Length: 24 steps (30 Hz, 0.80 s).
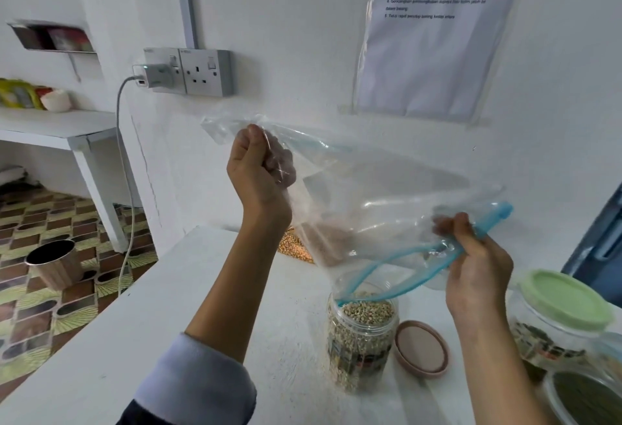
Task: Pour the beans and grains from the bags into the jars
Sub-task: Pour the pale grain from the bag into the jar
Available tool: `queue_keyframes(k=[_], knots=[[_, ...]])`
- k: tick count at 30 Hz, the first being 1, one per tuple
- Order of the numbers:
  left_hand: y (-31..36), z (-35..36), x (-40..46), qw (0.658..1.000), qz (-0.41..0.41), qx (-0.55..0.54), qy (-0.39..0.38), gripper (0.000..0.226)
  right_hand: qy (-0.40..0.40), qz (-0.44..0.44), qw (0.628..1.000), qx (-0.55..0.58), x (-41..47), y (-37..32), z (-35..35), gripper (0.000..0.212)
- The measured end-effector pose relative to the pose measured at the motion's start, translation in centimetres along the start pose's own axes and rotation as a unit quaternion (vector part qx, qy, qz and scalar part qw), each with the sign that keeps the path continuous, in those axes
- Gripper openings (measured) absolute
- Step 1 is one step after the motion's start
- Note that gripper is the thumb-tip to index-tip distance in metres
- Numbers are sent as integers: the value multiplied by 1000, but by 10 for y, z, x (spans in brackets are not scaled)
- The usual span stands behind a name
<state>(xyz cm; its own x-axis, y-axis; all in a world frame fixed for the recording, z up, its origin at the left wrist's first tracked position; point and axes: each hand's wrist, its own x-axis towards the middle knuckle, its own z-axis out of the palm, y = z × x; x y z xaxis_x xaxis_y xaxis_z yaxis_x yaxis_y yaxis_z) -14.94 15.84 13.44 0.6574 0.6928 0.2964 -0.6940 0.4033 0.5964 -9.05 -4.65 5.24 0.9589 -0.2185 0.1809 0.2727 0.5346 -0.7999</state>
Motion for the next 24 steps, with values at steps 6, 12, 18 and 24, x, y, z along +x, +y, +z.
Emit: queue_keyframes(k=[6,12,18,24], knots=[[-4,6,-2,1000,-4,-14,-12,41,23,-4,1000,-2,2,-1,-2,19],[-6,10,1,1000,-3,-9,-16,41,37,-2,999,-3,4,-2,-1,15],[-9,10,2,1000,-8,-16,-20,42,48,4,999,-15,8,0,-3,14],[-9,11,3,1000,-8,-4,-18,43,74,-6,997,-17,6,-1,-1,26]])
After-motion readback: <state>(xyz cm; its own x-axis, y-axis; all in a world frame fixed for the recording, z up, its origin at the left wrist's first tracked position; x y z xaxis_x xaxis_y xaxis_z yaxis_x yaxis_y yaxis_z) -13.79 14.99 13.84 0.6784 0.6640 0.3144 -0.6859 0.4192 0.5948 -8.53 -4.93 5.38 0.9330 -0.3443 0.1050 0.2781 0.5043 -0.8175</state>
